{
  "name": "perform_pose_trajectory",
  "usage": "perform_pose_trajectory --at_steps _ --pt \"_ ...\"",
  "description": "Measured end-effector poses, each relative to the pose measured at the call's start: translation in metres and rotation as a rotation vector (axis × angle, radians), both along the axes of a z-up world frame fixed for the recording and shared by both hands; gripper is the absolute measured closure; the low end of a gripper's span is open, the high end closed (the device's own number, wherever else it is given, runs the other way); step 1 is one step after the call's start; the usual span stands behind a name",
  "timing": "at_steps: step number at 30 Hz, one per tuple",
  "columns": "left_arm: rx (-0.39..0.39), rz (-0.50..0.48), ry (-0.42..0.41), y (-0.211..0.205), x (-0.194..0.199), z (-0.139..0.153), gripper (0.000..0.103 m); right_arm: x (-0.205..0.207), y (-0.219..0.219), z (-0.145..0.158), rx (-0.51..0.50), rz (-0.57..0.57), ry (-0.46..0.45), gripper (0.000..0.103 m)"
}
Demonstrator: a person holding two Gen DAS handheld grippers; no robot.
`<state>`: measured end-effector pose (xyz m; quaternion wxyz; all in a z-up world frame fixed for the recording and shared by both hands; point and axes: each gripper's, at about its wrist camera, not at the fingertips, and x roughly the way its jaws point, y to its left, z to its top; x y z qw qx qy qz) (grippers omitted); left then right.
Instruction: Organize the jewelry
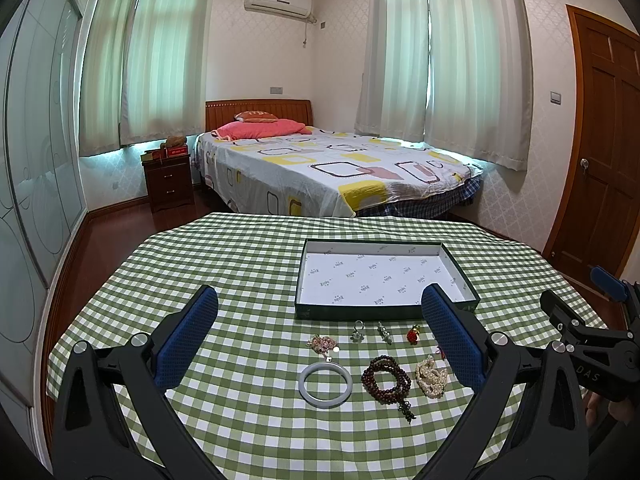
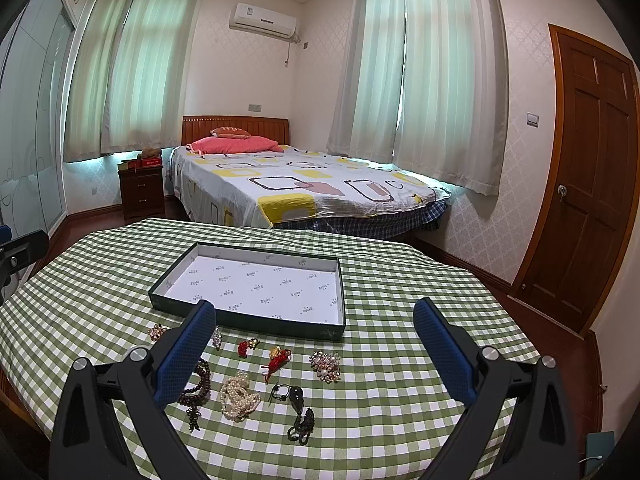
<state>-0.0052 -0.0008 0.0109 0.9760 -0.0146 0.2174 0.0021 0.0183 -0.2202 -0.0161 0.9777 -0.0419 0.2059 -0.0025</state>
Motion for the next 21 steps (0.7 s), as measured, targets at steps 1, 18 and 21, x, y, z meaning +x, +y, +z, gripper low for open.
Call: perform_pose_trajectory --at_steps 1,18,21 --pt "0.000 0.000 0.000 0.0000 0.0000 -0.0001 0.004 -0.0001 0.0000 -0.0001 0.000 0.000 0.000 0.006" --pt "-0.001 0.000 0.001 -0.0005 -0.0007 -0.0015 0.004 -0.0006 0.0000 -0.0004 0.001 0.000 -0.002 0.006" --pt "-0.001 0.000 0.002 -0.0009 -0.0013 -0.0032 0.004 -0.0005 0.0004 0.0012 0.000 0.001 -0.002 0.006"
